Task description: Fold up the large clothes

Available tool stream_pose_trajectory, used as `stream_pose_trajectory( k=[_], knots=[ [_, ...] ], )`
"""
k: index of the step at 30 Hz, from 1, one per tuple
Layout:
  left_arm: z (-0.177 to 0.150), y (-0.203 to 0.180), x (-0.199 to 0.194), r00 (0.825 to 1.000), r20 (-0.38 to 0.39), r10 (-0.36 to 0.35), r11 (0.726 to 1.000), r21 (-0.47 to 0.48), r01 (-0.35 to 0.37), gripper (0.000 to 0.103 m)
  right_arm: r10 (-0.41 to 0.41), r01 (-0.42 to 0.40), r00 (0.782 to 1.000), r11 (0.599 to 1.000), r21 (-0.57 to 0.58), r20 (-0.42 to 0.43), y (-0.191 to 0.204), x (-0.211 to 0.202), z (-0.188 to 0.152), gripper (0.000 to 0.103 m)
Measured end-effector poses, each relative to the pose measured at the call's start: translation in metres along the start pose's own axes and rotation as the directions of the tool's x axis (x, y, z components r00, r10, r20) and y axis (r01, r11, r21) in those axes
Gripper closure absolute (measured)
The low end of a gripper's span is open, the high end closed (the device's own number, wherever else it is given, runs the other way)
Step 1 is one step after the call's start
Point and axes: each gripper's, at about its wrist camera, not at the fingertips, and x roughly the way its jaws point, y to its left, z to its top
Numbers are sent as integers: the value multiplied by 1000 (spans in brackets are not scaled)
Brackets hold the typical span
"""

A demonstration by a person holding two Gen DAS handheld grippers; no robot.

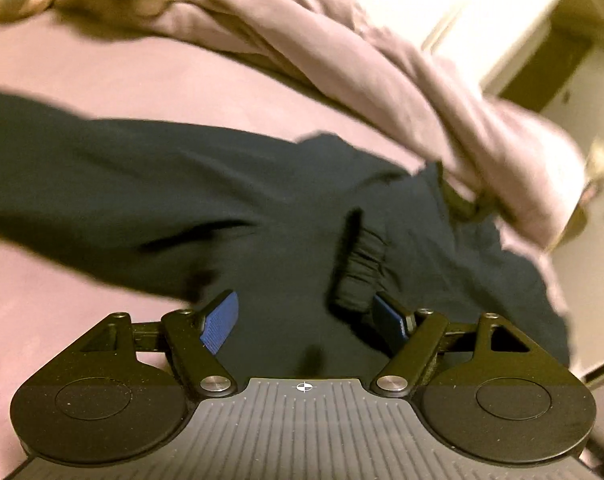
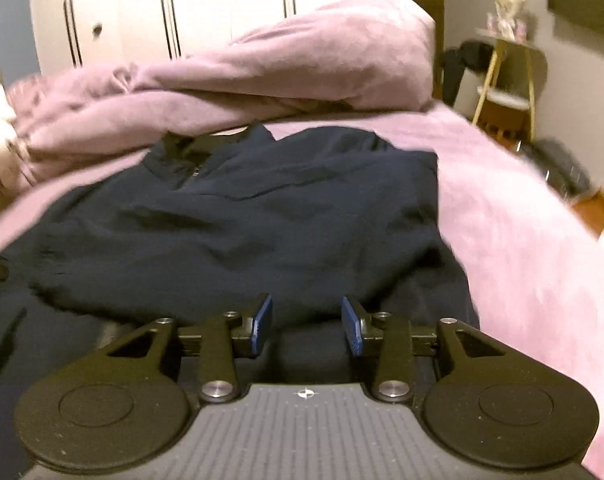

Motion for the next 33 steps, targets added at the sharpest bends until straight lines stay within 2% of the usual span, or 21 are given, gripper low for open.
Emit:
stream_pose_trajectory(
  k=[2, 4, 6, 8, 10, 12, 15, 17, 18, 20, 22, 24, 26, 29, 31, 33],
  knots=[
    [3, 35, -27, 999, 30, 40, 997, -67, -38, 14, 34, -33, 999, 997, 66, -11, -10, -16, -14, 64],
    [8, 72, -47, 993, 85, 87, 990, -115, -77, 13, 51, -47, 998, 992, 116, -26, -17, -26, -28, 63],
    [15, 113, -60, 981, 109, 158, 971, -199, -135, 14, 71, -64, 997, 984, 168, -38, -22, -33, -39, 63],
    [22, 157, -69, 971, 136, 197, 931, -337, -142, 15, 88, -76, 995, 976, 205, -49, -23, -36, -46, 63],
    [27, 197, -74, 962, 180, 204, 879, -466, -99, 19, 90, -72, 994, 971, 226, -66, -23, -36, -51, 63],
    [32, 227, -74, 955, 230, 189, 839, -543, -36, 22, 79, -59, 994, 971, 233, -81, -22, -33, -52, 63],
    [40, 257, -65, 950, 254, 181, 785, -619, 16, 32, 56, -34, 994, 974, 224, -90, -17, -32, -52, 63],
    [41, 276, -57, 949, 257, 184, 728, -684, 45, 47, 48, -27, 995, 975, 219, -92, -14, -32, -52, 63],
    [39, 284, -52, 945, 270, 183, 700, -711, 67, 50, 41, -20, 995, 977, 215, -95, -12, -31, -52, 63],
    [38, 296, -46, 940, 282, 191, 650, -754, 94, 73, 33, -13, 995, 979, 206, -96, -10, -32, -52, 63],
    [36, 304, -43, 942, 281, 184, 625, -773, 109, 87, 27, -8, 995, 981, 196, -99, -9, -31, -52, 63],
    [36, 302, -44, 942, 283, 180, 646, -756, 104, 90, 23, -4, 995, 981, 195, -97, -9, -30, -51, 63],
    [44, 286, -51, 934, 289, 211, 733, -678, 44, 92, 25, -7, 996, 980, 200, -91, -10, -31, -51, 63],
    [57, 250, -67, 918, 324, 229, 842, -539, -20, 92, 38, -20, 996, 977, 211, -81, -12, -32, -51, 63],
    [70, 212, -76, 916, 358, 181, 905, -425, -13, 92, 52, -34, 996, 975, 219, -74, -14, -35, -52, 63],
    [79, 159, -82, 920, 379, 100, 963, -268, 6, 93, 67, -50, 995, 972, 229, -67, -16, -38, -52, 63]
  ],
)
